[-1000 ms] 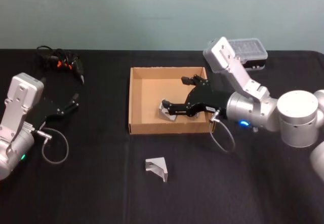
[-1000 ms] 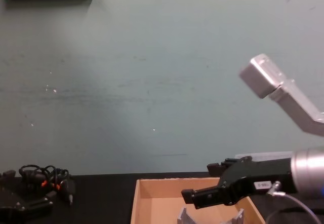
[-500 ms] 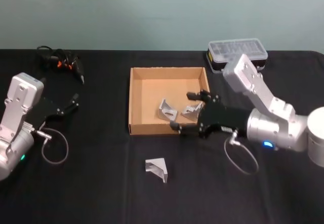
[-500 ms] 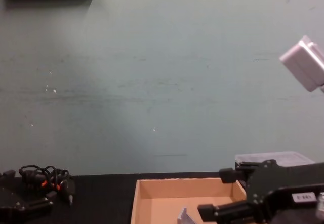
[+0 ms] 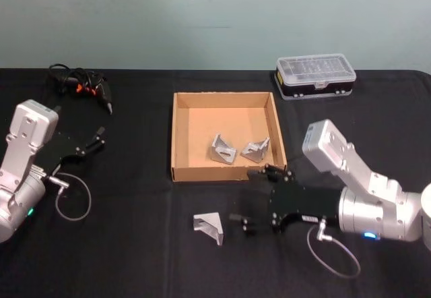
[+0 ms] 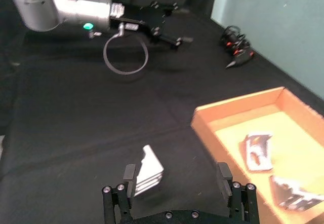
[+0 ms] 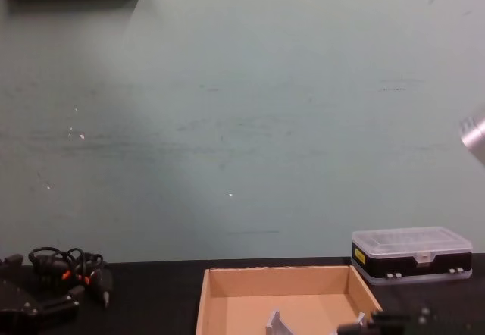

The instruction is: Use one hand to pick up the angle iron from the table and place it into the box.

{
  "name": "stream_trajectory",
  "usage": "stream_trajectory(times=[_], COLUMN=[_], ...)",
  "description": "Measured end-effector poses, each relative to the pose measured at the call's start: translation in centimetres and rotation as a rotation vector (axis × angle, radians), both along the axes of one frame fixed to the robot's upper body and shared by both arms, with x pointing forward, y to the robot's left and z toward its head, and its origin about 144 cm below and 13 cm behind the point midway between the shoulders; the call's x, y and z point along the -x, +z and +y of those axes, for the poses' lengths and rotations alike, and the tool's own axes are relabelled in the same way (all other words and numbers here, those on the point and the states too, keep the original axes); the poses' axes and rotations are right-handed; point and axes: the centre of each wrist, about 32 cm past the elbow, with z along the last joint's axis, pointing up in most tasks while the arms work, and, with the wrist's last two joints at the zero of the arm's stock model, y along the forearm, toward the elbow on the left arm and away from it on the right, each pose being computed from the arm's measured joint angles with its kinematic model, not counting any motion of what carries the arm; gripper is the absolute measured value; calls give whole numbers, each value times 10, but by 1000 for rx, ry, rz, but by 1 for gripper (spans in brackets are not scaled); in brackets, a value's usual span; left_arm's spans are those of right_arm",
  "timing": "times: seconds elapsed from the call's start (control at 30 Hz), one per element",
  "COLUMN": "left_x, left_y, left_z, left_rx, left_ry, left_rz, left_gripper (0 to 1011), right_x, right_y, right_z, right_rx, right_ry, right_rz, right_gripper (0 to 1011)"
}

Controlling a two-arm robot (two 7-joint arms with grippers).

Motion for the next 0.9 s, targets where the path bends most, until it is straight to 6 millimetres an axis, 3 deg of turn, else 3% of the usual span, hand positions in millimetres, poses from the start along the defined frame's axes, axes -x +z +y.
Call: stream_trajectory(times=[0.37, 0.9], left_x=[0, 0], left_y=[0, 0], left_z=[0, 0], left_rx=[0, 0], left_ry=[0, 0], left_rz=[0, 0], left_gripper=[1000, 1000], right_x=[5, -15], right_y=[-17, -27], right_z=[0, 21], right_rx=[23, 50], right_ry=[32, 87], right_rz=[45, 74], right_gripper=[1003, 1003])
